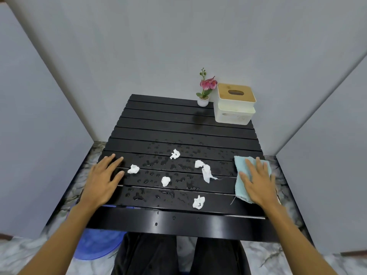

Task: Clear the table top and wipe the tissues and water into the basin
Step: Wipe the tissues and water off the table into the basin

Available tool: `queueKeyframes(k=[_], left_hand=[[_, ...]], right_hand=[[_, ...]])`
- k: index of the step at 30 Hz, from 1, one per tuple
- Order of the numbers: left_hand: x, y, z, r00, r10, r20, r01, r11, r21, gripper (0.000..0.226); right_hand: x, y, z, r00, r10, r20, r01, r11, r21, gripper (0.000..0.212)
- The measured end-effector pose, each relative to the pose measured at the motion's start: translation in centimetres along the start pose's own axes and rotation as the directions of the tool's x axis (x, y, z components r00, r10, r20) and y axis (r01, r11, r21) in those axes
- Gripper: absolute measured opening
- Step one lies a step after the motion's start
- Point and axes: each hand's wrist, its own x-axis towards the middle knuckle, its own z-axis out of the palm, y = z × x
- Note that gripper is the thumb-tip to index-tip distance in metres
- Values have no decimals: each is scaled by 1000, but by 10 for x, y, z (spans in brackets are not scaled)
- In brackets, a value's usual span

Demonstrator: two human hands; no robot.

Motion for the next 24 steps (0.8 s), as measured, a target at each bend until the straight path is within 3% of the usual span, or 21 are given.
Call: queueKeyframes(k=[4, 15, 24], left_hand=[[-1, -4, 10, 1000, -3, 26, 1, 997, 80, 61], [1, -2, 12, 1000, -5, 2, 5, 995, 97, 59], [-1, 0, 11, 1000, -10, 16, 9, 996, 85, 60]], right_hand=[[2, 3, 11, 998, 22, -56, -20, 999, 28, 54], [27, -12, 18, 1000, 11, -23, -12, 998, -66, 61], [29, -62, 27, 979, -201, 15, 202, 978, -44, 58]])
